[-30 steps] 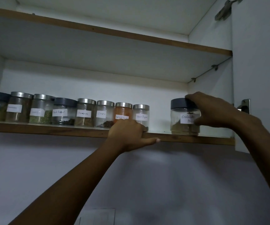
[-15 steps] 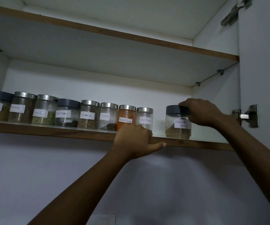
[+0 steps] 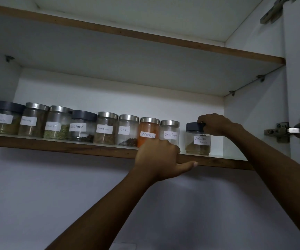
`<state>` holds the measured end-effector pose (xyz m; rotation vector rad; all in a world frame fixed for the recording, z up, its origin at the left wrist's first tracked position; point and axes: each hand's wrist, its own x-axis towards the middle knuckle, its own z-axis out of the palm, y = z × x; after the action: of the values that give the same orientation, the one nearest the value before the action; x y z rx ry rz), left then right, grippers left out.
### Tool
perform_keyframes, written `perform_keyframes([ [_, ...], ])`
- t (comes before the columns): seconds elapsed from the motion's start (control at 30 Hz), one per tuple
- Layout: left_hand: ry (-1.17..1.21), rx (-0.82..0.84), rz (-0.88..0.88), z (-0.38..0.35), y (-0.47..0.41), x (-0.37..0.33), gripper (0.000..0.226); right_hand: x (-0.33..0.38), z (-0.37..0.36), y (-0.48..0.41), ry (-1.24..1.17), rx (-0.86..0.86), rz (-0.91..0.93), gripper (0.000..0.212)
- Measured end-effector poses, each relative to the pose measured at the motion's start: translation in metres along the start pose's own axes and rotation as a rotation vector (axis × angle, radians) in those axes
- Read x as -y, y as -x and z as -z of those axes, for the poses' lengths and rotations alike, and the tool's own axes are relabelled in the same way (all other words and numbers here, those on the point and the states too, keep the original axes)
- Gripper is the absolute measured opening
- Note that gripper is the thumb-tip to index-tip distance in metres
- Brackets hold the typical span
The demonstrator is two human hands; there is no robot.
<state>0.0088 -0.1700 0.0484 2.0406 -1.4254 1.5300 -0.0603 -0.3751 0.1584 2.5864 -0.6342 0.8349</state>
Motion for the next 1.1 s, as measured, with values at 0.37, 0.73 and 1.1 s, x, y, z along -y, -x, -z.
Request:
perform_keyframes([
  [0.37,0.018,-0.026,-0.005,-0.004,-0.002,0.001,0.070,0.000,-0.024,-0.027,-0.162,-0.024,-0.023,0.029],
  [0.73,0.026,-0.048,-0.011,-0.006,-0.002,0.002,0.071,0.004,-0.041,-0.034,-0.194,-0.001,-0.045,0.028],
  [1.1,0.002,-0.029,-0.007,-0.007,-0.003,0.003,0.072,0.008,-0.048,-0.020,-0.255,-0.016,-0.083,0.064],
])
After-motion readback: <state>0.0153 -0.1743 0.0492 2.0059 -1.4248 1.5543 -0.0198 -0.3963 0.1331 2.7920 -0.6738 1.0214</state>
